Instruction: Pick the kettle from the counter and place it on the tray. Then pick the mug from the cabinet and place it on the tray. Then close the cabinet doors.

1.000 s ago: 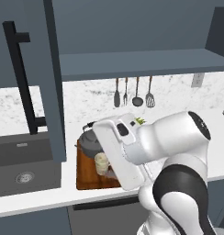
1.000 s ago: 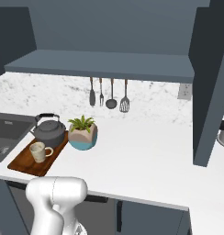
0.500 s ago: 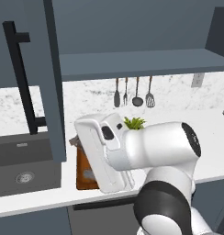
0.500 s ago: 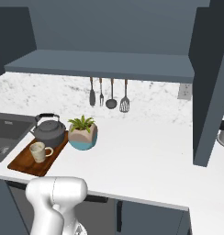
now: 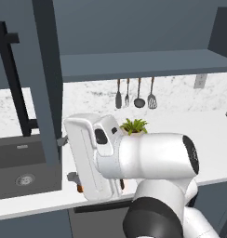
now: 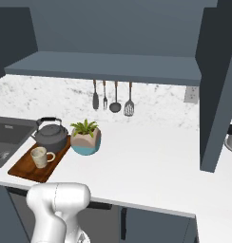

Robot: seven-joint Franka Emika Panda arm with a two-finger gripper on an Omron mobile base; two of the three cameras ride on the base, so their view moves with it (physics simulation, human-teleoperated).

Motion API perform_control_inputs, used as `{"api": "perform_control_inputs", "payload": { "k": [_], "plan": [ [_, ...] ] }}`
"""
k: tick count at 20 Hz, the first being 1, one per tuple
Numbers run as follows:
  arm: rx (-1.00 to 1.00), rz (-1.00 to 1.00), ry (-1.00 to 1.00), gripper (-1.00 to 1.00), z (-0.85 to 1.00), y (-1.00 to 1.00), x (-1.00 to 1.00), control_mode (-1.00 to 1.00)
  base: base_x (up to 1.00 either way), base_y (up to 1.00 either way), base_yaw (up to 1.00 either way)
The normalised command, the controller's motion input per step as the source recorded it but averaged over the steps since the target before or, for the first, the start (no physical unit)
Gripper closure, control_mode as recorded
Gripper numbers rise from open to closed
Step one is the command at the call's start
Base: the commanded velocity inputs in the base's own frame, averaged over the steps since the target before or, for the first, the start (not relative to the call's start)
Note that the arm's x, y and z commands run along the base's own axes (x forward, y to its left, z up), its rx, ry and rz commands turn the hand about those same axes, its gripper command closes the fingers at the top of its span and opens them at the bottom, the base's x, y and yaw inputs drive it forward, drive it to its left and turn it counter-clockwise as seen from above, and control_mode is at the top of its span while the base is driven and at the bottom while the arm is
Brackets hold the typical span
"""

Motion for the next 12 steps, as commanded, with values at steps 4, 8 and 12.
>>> {"api": "perform_control_inputs", "payload": {
  "k": [4,8,12],
  "plan": [
    [0.01,-0.06,-0.11,-1.0,0.11,0.6,0.01,-1.0,0.0,0.0,0.0],
    [0.0,-0.01,-0.11,-1.0,0.23,0.36,-0.07,-1.0,0.0,0.0,0.0],
    [0.0,-0.01,-0.1,-1.0,0.25,0.0,-0.5,-1.0,0.0,0.0,0.0]
  ]
}}
